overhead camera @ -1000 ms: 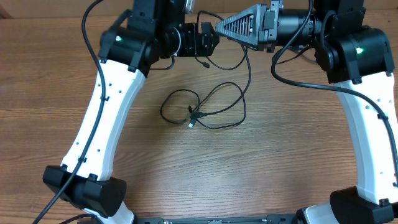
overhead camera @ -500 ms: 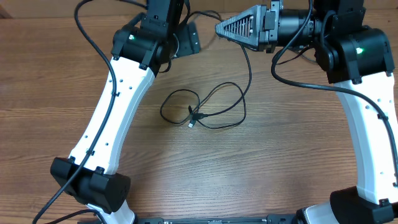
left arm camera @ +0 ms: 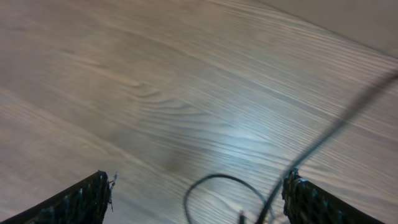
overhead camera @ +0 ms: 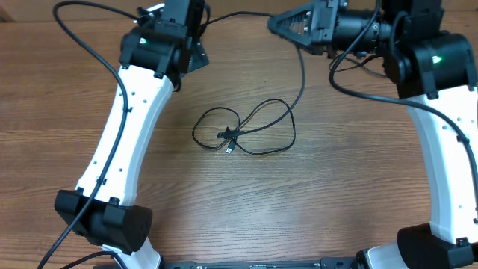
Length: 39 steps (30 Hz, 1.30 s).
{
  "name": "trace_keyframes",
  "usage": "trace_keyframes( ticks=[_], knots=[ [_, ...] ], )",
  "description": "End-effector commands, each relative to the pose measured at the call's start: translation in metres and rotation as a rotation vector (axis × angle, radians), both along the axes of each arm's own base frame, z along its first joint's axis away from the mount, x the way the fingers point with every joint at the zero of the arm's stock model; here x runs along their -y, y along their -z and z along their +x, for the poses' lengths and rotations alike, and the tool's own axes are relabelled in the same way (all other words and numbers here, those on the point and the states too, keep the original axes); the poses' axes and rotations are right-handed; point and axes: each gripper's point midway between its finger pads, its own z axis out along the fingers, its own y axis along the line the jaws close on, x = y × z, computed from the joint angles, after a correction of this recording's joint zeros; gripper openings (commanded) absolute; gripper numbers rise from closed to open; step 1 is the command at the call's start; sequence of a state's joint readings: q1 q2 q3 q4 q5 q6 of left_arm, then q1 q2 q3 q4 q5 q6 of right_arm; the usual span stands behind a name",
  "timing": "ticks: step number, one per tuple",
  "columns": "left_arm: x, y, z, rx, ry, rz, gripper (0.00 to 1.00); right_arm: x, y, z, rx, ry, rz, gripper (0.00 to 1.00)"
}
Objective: Untangle cables
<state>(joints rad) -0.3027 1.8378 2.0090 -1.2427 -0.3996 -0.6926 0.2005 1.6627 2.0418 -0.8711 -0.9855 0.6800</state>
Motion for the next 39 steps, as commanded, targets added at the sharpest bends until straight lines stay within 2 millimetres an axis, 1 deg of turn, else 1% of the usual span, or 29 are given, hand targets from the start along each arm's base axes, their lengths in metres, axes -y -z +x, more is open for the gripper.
trace_keyframes(
  ticks=[1, 6, 11, 13, 15, 16, 17, 20, 22, 24, 26, 29, 31, 35, 39],
  knots=[
    [-0.03, -0.002, 0.001, 0.016, -0.126, 0.036, 0.9, 0.028, 0.007, 0.023, 0.0, 0.143, -0.048, 0.04],
    [-0.044, 0.001, -0.002, -0.004, -0.157, 0.041, 0.9, 0.069, 0.023, 0.047, -0.033, 0.324, -0.124, 0.04],
    [-0.048, 0.001, -0.003, -0.01, -0.164, 0.041, 0.9, 0.114, 0.044, 0.063, -0.084, 0.514, -0.226, 0.04],
    [-0.048, 0.001, -0.003, -0.01, -0.164, 0.041, 0.91, 0.136, 0.055, 0.07, -0.109, 0.616, -0.284, 0.04],
    [-0.048, 0.001, -0.003, -0.01, -0.164, 0.041, 0.91, 0.165, 0.066, 0.075, -0.135, 0.743, -0.364, 0.04],
    [-0.048, 0.001, -0.004, -0.011, -0.164, 0.042, 0.91, 0.177, 0.071, 0.075, -0.145, 0.793, -0.397, 0.04],
    [-0.048, 0.001, -0.004, -0.012, -0.164, 0.042, 0.91, 0.193, 0.076, 0.076, -0.159, 0.862, -0.445, 0.04],
    [-0.048, 0.001, -0.004, -0.011, -0.165, 0.042, 0.91, 0.227, 0.087, 0.072, -0.191, 1.006, -0.559, 0.04],
    [-0.048, 0.001, -0.004, -0.011, -0.164, 0.042, 0.91, 0.244, 0.092, 0.067, -0.209, 1.079, -0.627, 0.04],
    [-0.048, 0.001, -0.004, -0.012, -0.164, 0.042, 0.92, 0.258, 0.095, 0.063, -0.217, 1.139, -0.683, 0.04],
    [-0.048, 0.001, -0.004, -0.011, -0.164, 0.042, 0.92, 0.276, 0.096, 0.057, -0.222, 1.221, -0.758, 0.04],
    [-0.048, 0.002, -0.004, -0.012, -0.164, 0.042, 0.92, 0.296, 0.095, 0.05, -0.223, 1.312, -0.841, 0.04],
    [-0.048, 0.002, -0.004, -0.014, -0.164, 0.042, 0.93, 0.302, 0.094, 0.048, -0.221, 1.343, -0.869, 0.04],
    [-0.048, 0.003, -0.005, -0.022, -0.162, 0.041, 0.95, 0.303, 0.094, 0.047, -0.222, 1.347, -0.873, 0.04],
    [-0.043, 0.006, -0.007, -0.039, -0.147, 0.015, 0.96, 0.303, 0.096, 0.047, -0.227, 1.341, -0.873, 0.04]
  ],
)
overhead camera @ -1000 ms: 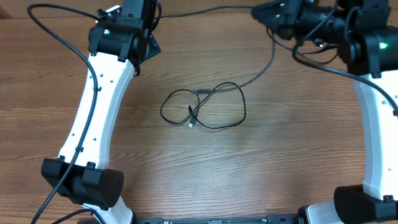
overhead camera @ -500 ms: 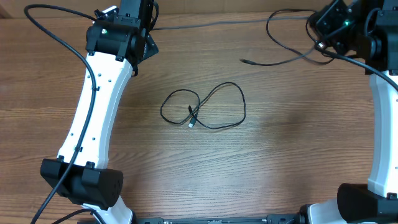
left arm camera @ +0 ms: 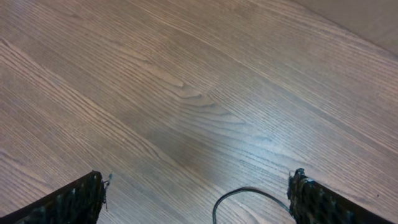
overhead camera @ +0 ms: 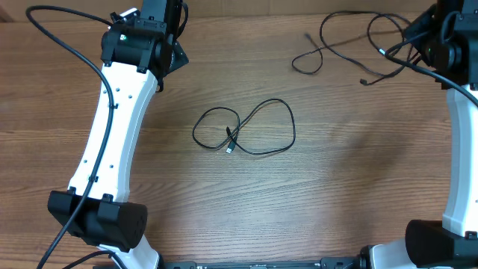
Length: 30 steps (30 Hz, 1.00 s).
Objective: Untangle cables
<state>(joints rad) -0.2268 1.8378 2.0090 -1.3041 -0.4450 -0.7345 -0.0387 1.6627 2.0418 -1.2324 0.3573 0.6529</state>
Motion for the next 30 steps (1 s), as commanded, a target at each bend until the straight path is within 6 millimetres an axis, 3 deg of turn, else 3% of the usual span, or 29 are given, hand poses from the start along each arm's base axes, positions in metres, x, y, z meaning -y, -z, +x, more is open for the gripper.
trace_keyframes(
  ticks=[1, 6, 11, 18, 22, 27, 30],
  knots=[
    [0.002, 0.003, 0.0, -0.006, -0.012, -0.026, 0.96, 0.006, -0.002, -0.002, -0.003, 0.02, -0.025, 0.04],
    [0.016, 0.008, 0.0, -0.036, 0.068, -0.08, 0.98, -0.006, 0.003, 0.001, -0.009, -0.034, 0.03, 0.04],
    [0.045, 0.012, 0.002, -0.074, 0.263, -0.167, 0.98, -0.022, 0.011, 0.005, -0.027, -0.099, 0.1, 0.04],
    [0.102, 0.006, 0.001, -0.066, 0.616, -0.34, 0.99, -0.077, 0.031, 0.018, -0.066, -0.354, 0.304, 0.04],
    [0.12, 0.003, -0.002, -0.058, 0.718, -0.4, 1.0, -0.098, 0.036, 0.021, -0.078, -0.451, 0.386, 0.04],
    [0.15, 0.006, -0.006, -0.064, 0.856, -0.464, 1.0, -0.12, 0.036, 0.02, -0.08, -0.542, 0.487, 0.04],
    [0.167, 0.015, -0.008, -0.086, 0.902, -0.482, 1.0, -0.147, 0.027, 0.016, -0.058, -0.723, 0.529, 0.04]
  ],
)
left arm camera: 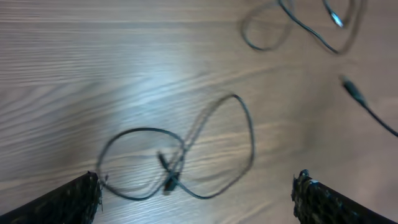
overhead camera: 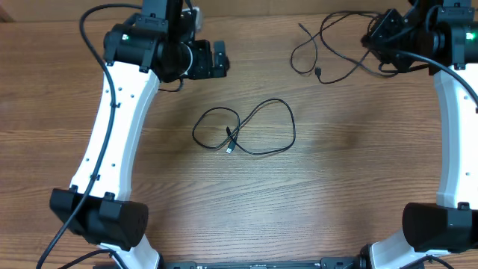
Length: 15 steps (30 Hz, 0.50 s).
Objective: Untangle cables
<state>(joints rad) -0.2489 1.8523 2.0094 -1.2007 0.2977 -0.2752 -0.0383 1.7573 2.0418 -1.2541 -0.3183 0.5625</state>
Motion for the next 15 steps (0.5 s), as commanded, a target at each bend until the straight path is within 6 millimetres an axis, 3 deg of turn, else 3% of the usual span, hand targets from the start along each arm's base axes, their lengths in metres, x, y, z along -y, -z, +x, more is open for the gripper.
trace_keyframes(
  ticks=[1, 5, 9, 15],
  knots=[
    [0.035, 0.017, -0.003, -0.031, 0.139, -0.043, 1.0, -0.044, -0.018, -0.009, 0.078, -0.26, 0.116, 0.04],
    [0.047, 0.034, 0.0, -0.059, 0.162, -0.036, 1.0, -0.079, -0.027, -0.022, 0.142, -0.461, 0.147, 0.04],
    [0.051, 0.048, 0.001, -0.093, 0.165, -0.033, 1.0, -0.105, -0.028, -0.033, 0.142, -0.546, 0.161, 0.04],
    [0.051, 0.052, 0.002, -0.095, 0.175, -0.025, 1.0, -0.157, -0.046, -0.063, 0.233, -0.81, 0.254, 0.04]
  ],
)
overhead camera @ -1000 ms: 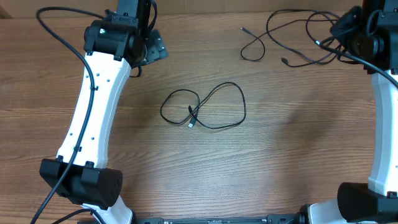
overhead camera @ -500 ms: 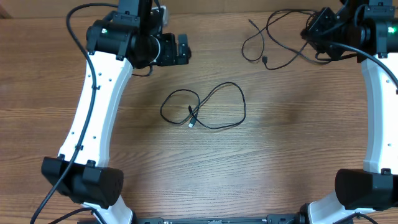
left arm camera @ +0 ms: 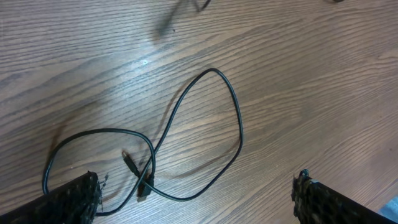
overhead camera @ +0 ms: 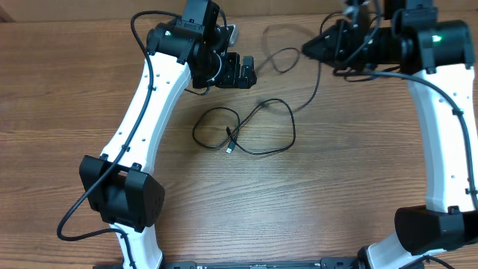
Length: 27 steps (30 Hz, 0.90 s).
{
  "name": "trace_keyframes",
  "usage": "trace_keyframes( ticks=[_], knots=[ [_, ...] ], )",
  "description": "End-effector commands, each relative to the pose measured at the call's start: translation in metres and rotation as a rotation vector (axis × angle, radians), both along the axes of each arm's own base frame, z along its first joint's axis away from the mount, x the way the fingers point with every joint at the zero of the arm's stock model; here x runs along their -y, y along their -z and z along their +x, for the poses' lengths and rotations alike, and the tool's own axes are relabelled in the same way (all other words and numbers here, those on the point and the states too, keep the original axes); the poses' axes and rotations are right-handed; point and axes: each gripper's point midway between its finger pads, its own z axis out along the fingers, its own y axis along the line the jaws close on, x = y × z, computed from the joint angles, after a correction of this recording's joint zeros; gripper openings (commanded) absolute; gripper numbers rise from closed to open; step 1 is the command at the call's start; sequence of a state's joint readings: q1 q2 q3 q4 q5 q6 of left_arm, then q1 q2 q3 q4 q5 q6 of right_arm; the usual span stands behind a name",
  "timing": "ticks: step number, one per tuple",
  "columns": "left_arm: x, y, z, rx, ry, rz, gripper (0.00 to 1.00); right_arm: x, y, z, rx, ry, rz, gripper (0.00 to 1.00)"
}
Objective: Untangle cables
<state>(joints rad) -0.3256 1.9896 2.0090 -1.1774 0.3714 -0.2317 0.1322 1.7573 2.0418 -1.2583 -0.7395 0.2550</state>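
A thin black cable [overhead camera: 236, 133] lies in a figure-eight at the table's middle, its ends crossing by a small plug; the left wrist view shows it [left arm camera: 240, 130] below and ahead of the fingers. My left gripper [overhead camera: 245, 72] hovers open just behind it, fingers [left arm camera: 74, 199] wide apart with nothing between them. My right gripper [overhead camera: 317, 46] at the back centre-right is shut on a second black cable [overhead camera: 316, 84]. That cable loops behind the left gripper and trails down to the first cable's right loop.
The wooden table [overhead camera: 336, 209] carries only the two cables. Its back edge runs along the top of the overhead view. Each arm's own thick black lead [overhead camera: 142, 22] hangs beside it at the back.
My left gripper has moved right and forward, nearer the figure-eight cable. My right gripper has come left from the back right corner with the second cable, whose free end now reaches the first cable.
At first my right gripper was at the back centre, a strand running down to the figure-eight cable. Then it was at the far back right with the second cable apart from the first. Now it is back near centre, and the left gripper has come inward.
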Motion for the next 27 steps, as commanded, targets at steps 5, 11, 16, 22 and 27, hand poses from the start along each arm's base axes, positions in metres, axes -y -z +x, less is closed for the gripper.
trace_keyframes(
  ticks=[5, 11, 16, 22, 27],
  knots=[
    [-0.001, -0.001, 0.003, 0.023, 0.022, 0.008, 1.0, -0.05, -0.034, -0.035, 0.092, -0.29, 0.19, 0.04],
    [-0.006, 0.001, 0.006, 0.032, 0.007, 0.039, 1.0, -0.062, -0.057, -0.054, 0.127, -0.42, 0.33, 0.04],
    [-0.012, 0.003, 0.01, 0.044, -0.019, 0.075, 1.0, -0.066, -0.073, -0.069, 0.125, -0.496, 0.429, 0.04],
    [-0.043, 0.009, 0.023, 0.057, -0.205, 0.204, 0.98, -0.066, -0.078, -0.074, 0.123, -0.517, 0.458, 0.04],
    [-0.076, 0.009, 0.034, 0.086, -0.419, 0.322, 0.96, -0.066, -0.09, -0.084, 0.126, -0.555, 0.509, 0.04]
  ],
)
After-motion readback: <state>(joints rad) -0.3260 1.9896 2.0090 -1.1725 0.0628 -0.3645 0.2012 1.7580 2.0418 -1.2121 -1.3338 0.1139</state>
